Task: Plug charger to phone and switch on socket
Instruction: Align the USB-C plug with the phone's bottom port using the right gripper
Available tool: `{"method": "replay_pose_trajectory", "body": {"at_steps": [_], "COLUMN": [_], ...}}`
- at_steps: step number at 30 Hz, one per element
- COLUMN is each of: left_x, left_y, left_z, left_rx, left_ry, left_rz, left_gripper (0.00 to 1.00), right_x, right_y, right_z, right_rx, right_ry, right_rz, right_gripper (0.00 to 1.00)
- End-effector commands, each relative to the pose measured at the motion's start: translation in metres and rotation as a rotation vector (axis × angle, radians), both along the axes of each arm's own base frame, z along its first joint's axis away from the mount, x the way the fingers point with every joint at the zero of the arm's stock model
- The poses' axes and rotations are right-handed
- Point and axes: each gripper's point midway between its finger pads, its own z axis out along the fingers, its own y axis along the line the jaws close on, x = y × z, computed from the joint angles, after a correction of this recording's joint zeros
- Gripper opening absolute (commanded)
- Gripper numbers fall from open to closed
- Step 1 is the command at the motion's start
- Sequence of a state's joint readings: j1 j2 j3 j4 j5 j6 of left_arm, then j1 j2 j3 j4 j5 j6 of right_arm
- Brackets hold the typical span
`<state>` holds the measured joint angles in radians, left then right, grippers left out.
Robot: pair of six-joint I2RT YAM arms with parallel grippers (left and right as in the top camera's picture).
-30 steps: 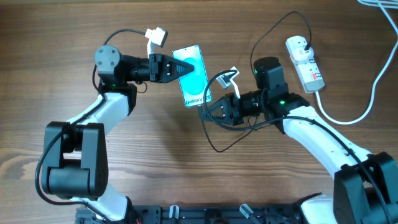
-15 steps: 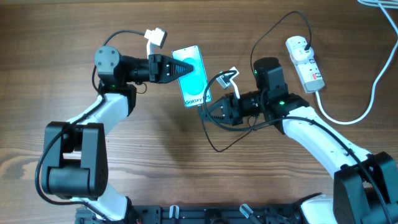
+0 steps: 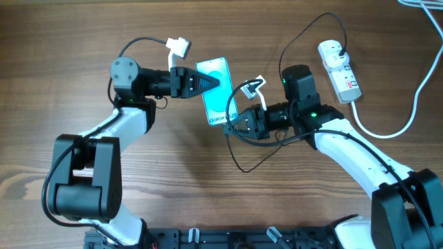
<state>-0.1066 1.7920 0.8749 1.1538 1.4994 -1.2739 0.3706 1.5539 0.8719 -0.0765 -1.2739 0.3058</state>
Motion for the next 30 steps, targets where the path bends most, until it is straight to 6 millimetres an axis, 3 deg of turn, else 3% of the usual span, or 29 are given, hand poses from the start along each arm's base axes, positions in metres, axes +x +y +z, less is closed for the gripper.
{"method": "replay_pose_trajectory", "body": {"at_steps": [1,3,6,14,26,30], "left_x": [-0.019,-0.007,0.001,0.009,-0.001,0.001], "left_y": [-0.004,0.014,0.028,0.035,0.019,0.019], "left_z": [0.003,0.004,0.004,0.005,0.004,0.005], "left_rx": [0.014,0.014,0.015,0.007,0.009,0.005], "left_ry": [-0.032,-0.035,-0.034,-0.034,-0.060,-0.060], "left_rz": [-0.084,-0.027,0.015,0.066,0.008,0.021], "left_gripper": [0.04,0.04,0.04,0.04,0.04,0.04], "right_x": [0.016,0.013,0.011,0.000,0.006,0.006], "right_y": [0.000,-0.001,-0.001,0.009,0.015,0.016], "right_z": [-0.007,-0.008,-0.007,-0.007,-0.009,-0.009], "right_rx": [-0.047,-0.048,-0.043,-0.047,-0.072,-0.074], "right_ry": [-0.046,-0.022,-0.015,0.007,0.013,0.027], "right_rz": [-0.061,-0.052,-0.044,-0.011,-0.048,-0.052], "right_gripper": [0.15,0.32,0.45,0.50,0.39,0.28]}}
